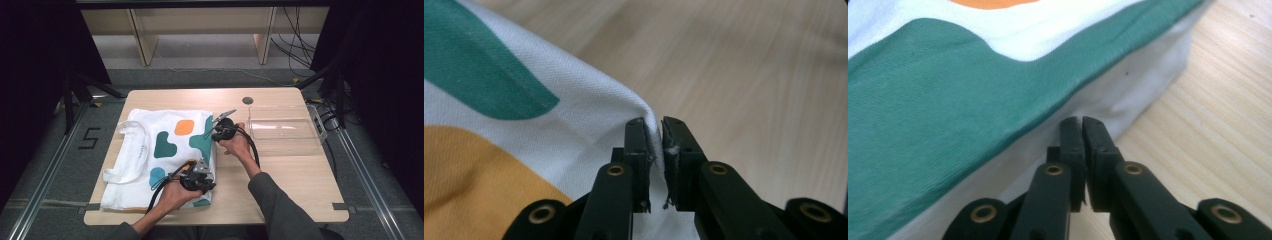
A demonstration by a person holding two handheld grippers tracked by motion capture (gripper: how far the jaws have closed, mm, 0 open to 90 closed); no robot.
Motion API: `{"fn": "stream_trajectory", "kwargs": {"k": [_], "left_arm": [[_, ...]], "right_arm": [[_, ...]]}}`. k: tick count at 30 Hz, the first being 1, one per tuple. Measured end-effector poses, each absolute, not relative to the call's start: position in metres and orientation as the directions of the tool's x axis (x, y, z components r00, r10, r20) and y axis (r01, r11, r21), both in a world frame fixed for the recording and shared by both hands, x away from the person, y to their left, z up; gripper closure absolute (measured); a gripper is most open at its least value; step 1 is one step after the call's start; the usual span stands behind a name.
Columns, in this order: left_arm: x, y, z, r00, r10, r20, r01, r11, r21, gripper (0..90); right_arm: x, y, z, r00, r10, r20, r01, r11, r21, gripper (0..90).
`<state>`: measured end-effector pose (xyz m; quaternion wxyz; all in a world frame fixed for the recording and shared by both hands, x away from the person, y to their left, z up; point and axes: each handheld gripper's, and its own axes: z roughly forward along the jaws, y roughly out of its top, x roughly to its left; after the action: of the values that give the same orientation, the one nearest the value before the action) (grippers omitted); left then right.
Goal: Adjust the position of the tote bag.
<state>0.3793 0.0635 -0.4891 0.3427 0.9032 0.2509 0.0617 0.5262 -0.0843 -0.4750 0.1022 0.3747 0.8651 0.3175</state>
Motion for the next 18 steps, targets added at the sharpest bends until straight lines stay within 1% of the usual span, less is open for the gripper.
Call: {"fn": "stream_trajectory", "kwargs": {"k": [2, 3, 4, 5, 6, 7, 8, 9, 11, 12, 13, 14, 15, 16, 17, 18], "left_arm": [[0.383, 0.06, -0.487, 0.882, 0.467, -0.065, 0.392, -0.65, 0.651, 73.1], [0.383, 0.062, -0.484, 0.889, 0.454, -0.055, 0.373, -0.65, 0.662, 69.0], [0.38, 0.063, -0.483, 0.867, 0.49, -0.089, 0.407, -0.595, 0.693, 64.6], [0.379, 0.068, -0.478, 0.87, 0.485, -0.085, 0.4, -0.594, 0.698, 60.3], [0.379, 0.068, -0.478, 0.87, 0.485, -0.085, 0.4, -0.594, 0.698, 56.1], [0.376, 0.079, -0.467, 0.864, 0.493, -0.103, 0.408, -0.564, 0.718, 53.4], [0.374, 0.087, -0.461, 0.86, 0.499, -0.105, 0.411, -0.555, 0.724, 51.2], [0.372, 0.095, -0.456, 0.852, 0.512, -0.108, 0.415, -0.535, 0.736, 49.2], [0.369, 0.115, -0.446, 0.846, 0.528, -0.072, 0.401, -0.541, 0.739, 47.6], [0.369, 0.115, -0.446, 0.846, 0.528, -0.072, 0.401, -0.541, 0.739, 47.1], [0.364, 0.134, -0.437, 0.831, 0.555, -0.037, 0.393, -0.538, 0.745, 46.1], [0.361, 0.144, -0.434, 0.82, 0.571, -0.035, 0.401, -0.529, 0.748, 44.9], [0.359, 0.154, -0.432, 0.818, 0.574, -0.031, 0.399, -0.527, 0.751, 44.0], [0.359, 0.154, -0.432, 0.818, 0.574, -0.031, 0.399, -0.527, 0.751, 43.5], [0.354, 0.173, -0.433, 0.79, 0.613, -0.02, 0.418, -0.513, 0.75, 43.2], [0.352, 0.183, -0.435, 0.78, 0.626, -0.006, 0.421, -0.519, 0.744, 42.8]], "right_arm": [[0.523, -0.09, -0.472, -0.699, 0.713, 0.043, 0.556, 0.505, 0.661, 82.1], [0.521, -0.093, -0.468, -0.703, 0.71, 0.033, 0.552, 0.516, 0.655, 80.0], [0.515, -0.094, -0.466, -0.684, 0.728, 0.043, 0.565, 0.492, 0.662, 78.1], [0.511, -0.096, -0.464, -0.688, 0.725, 0.036, 0.55, 0.488, 0.677, 75.0], [0.511, -0.096, -0.464, -0.688, 0.725, 0.036, 0.55, 0.488, 0.677, 75.0], [0.498, -0.101, -0.456, -0.688, 0.724, 0.045, 0.551, 0.481, 0.682, 69.2], [0.491, -0.105, -0.453, -0.693, 0.719, 0.05, 0.553, 0.485, 0.677, 66.4], [0.484, -0.107, -0.453, -0.695, 0.717, 0.049, 0.54, 0.476, 0.694, 63.0], [0.467, -0.112, -0.449, -0.683, 0.727, 0.073, 0.567, 0.465, 0.68, 54.5], [0.459, -0.114, -0.446, -0.682, 0.726, 0.091, 0.584, 0.466, 0.665, 51.9], [0.453, -0.116, -0.446, -0.678, 0.728, 0.101, 0.586, 0.453, 0.672, 50.7], [0.446, -0.118, -0.442, -0.676, 0.726, 0.128, 0.607, 0.45, 0.655, 49.4], [0.439, -0.119, -0.441, -0.679, 0.721, 0.139, 0.608, 0.445, 0.657, 48.7], [0.439, -0.119, -0.441, -0.679, 0.721, 0.139, 0.608, 0.445, 0.657, 48.7], [0.426, -0.121, -0.442, -0.693, 0.711, 0.121, 0.598, 0.473, 0.647, 46.0], [0.42, -0.121, -0.444, -0.697, 0.705, 0.131, 0.602, 0.476, 0.641, 44.4]]}}
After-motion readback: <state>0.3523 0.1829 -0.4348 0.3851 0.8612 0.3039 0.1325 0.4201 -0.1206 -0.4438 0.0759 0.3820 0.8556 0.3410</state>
